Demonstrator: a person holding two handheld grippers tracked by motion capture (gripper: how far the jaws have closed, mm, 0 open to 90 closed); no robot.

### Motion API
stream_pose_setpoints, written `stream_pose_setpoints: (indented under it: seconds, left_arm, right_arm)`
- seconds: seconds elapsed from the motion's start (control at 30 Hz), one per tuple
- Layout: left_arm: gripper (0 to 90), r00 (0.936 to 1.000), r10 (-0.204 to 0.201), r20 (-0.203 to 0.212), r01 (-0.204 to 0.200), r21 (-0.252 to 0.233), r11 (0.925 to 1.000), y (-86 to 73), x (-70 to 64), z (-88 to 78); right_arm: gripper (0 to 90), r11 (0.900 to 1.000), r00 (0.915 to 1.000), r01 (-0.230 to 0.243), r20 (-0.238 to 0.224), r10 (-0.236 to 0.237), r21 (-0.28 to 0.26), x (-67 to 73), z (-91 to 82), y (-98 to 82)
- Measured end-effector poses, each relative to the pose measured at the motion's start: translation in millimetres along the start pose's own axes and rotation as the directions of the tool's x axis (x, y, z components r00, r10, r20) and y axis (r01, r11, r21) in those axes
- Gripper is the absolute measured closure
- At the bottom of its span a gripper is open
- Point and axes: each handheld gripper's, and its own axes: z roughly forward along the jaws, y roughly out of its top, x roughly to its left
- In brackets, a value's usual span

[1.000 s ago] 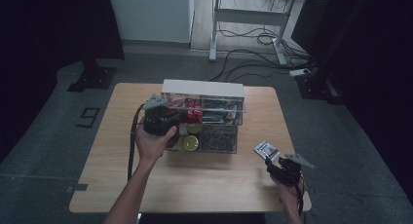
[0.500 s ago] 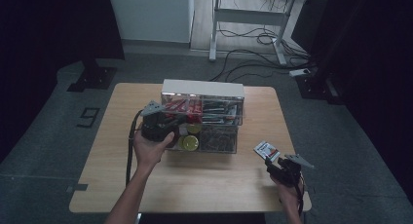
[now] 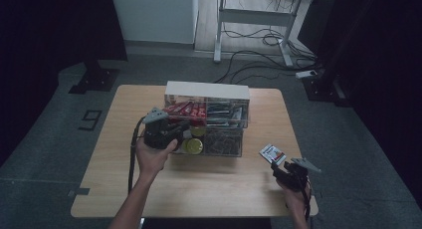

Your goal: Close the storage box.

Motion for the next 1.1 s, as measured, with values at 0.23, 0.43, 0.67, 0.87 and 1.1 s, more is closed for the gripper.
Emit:
stream_pose_setpoints:
  seconds: [0.23,0.43,0.67,0.87,1.1]
  left_arm:
    - [87.9,1.0,-0.009,0.0,0.009,0.004,1.0,-4.1,1.9,1.1]
    - [80.4,0.9998,0.016,0.012,-0.016,0.016,0.9997,-4.5,0.3,-0.2]
    - [62.1,0.9978,0.063,0.02,-0.064,0.06,0.9962,-14.0,-0.4,-1.4]
    - [50.7,0.9942,0.106,-0.018,-0.104,0.076,0.9916,-30.1,-0.2,-4.4]
    - [42.9,0.9882,0.144,-0.051,-0.139,0.099,0.9854,-55.3,4.6,-3.0]
  right_arm:
    - [42.2,1.0,1.0,0.002,0.0,-0.002,0.006,-0.1,0.0,-0.7]
    - [42.2,1.0,1.0,0.002,-0.005,-0.002,-0.001,-0.1,-0.3,-0.8]
    - [41.5,1.0,0.9991,0.013,-0.041,-0.014,-0.025,0.5,-3.2,-1.5]
    - [41.2,0.999,0.9973,0.032,-0.065,-0.035,-0.039,1.5,-6.4,-2.7]
    - [41.0,0.996,0.9923,0.071,-0.098,-0.075,-0.048,6.0,-9.6,-4.4]
